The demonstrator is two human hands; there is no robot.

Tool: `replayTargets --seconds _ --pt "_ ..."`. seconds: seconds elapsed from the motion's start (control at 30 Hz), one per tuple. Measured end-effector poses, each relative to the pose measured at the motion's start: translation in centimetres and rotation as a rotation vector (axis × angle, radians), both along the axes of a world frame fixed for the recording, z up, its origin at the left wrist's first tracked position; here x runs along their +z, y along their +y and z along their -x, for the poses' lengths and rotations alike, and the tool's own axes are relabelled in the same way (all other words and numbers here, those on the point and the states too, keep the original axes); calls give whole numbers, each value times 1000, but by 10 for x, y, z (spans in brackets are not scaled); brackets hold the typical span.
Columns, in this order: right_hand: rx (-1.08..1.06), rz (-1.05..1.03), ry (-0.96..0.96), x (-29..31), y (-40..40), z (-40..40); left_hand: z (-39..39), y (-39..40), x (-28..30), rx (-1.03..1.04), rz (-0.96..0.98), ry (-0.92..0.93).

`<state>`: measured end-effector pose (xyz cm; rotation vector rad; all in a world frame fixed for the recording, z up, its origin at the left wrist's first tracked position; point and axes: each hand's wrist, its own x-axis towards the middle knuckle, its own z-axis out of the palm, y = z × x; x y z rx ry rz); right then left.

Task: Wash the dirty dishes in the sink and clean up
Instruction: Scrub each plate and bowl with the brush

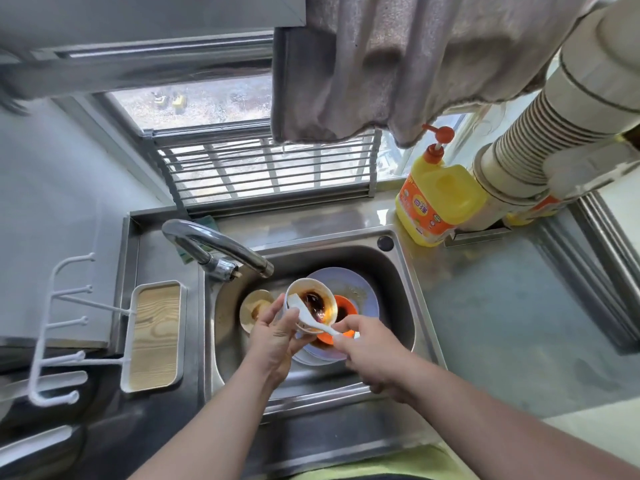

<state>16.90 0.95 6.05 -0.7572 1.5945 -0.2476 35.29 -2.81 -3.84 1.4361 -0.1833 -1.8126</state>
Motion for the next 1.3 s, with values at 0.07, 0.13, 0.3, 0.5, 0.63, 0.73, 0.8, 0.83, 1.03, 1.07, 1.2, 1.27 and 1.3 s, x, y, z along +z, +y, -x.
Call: replayTargets --seconds 0.07,0.13,0.3,0.5,0.63,0.73,0.8,0.83,1.03,1.07,1.2,1.27,1.3 --pt "-80 -141 -135 3 -6 7 -4 5 0 0 5 -4" --pt "26 -137 -88 1 -8 21 -13 1 2 -52 26 -40" --pt "730 221 631 3 -11 41 -17 -4 6 -180 29 -81" --pt "278 129 149 -8 21 13 3 -6 5 -64 37 -133" --pt "511 228 473 -17 16 31 -3 -10 5 -246 53 -158" --pt "827 364 764 -21 12 39 -3 -15 8 -388 19 -197" --pt "761 382 715 -25 15 29 2 -21 12 -353 -7 -202" --pt "627 352 606 -27 18 24 5 -24 13 -324 -23 -207" --pt "10 93 50 -54 28 9 8 -33 -1 -228 -102 -370" --pt "24 102 74 -54 26 11 9 -33 -1 -236 -103 -356" --pt "274 166 337 -33 10 34 10 -30 -1 -336 -52 -280" --pt "604 273 632 -25 3 43 9 -30 -4 -418 -38 -296" --pt "712 318 708 -23 3 43 9 -30 -4 -446 -49 -319"
